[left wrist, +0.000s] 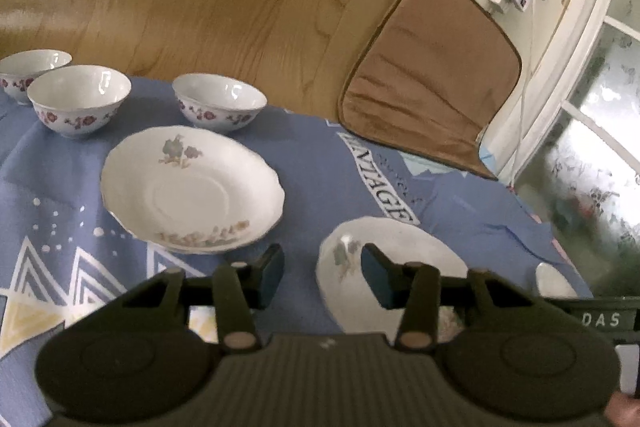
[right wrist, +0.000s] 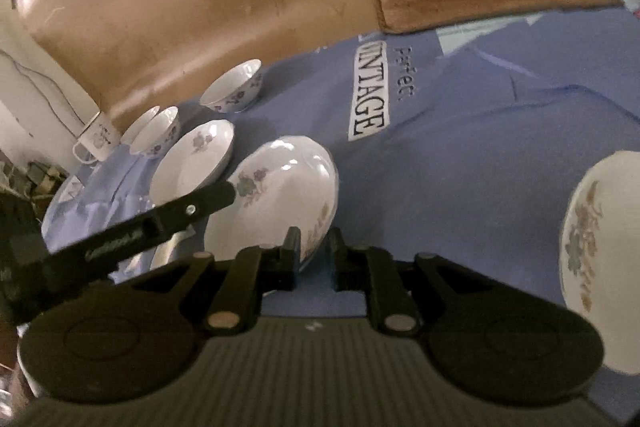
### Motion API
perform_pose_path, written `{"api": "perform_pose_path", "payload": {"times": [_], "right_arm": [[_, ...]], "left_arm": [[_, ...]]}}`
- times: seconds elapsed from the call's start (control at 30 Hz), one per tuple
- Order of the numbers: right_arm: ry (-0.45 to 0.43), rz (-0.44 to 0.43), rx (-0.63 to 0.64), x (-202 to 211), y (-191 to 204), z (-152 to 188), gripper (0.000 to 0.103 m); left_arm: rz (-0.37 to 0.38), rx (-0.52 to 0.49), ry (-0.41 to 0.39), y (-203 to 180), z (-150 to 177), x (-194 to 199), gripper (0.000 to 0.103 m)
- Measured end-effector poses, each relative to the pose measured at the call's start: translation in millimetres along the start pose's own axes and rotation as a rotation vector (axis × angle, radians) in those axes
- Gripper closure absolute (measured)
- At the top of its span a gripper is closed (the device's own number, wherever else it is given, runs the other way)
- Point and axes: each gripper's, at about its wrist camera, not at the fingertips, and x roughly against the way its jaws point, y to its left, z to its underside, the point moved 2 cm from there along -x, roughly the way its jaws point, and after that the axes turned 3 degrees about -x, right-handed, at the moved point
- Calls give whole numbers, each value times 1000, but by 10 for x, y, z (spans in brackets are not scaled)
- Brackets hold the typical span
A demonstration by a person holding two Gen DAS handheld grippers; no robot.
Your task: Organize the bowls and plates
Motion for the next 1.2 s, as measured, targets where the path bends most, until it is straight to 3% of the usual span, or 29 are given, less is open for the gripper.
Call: {"api": "perform_pose_path", "payload": {"times": [0.03, 0.13, 0.43, 0.63, 0.8, 0.87, 1.0, 1.2], "right_arm": [[-23, 29, 21, 3, 19, 6, 82], [-57, 70, 45, -20, 57, 24, 81], [-97, 71, 67, 112, 80, 218, 84], [-62, 26, 140, 201, 224, 443, 83], [-22, -60, 206, 175, 407, 556, 79], [-25, -89, 222, 180, 458, 572, 69], [-27, -115, 181, 179, 430, 543, 64], [-106, -76, 176, 279, 402, 514, 65]], "left_arm": [[4, -5, 4, -9, 7, -5, 73], [12, -28, 19, -46, 31, -23, 85], [11, 2, 27, -51, 154, 175, 85], [-47, 2, -23, 1, 279, 546, 85], [-108, 25, -7, 147, 388, 754, 85], [-118, 22, -6, 159, 437, 813, 85], [-171, -14, -28, 131, 465, 870, 57], [-152, 15, -6, 144, 436, 796, 58]]}}
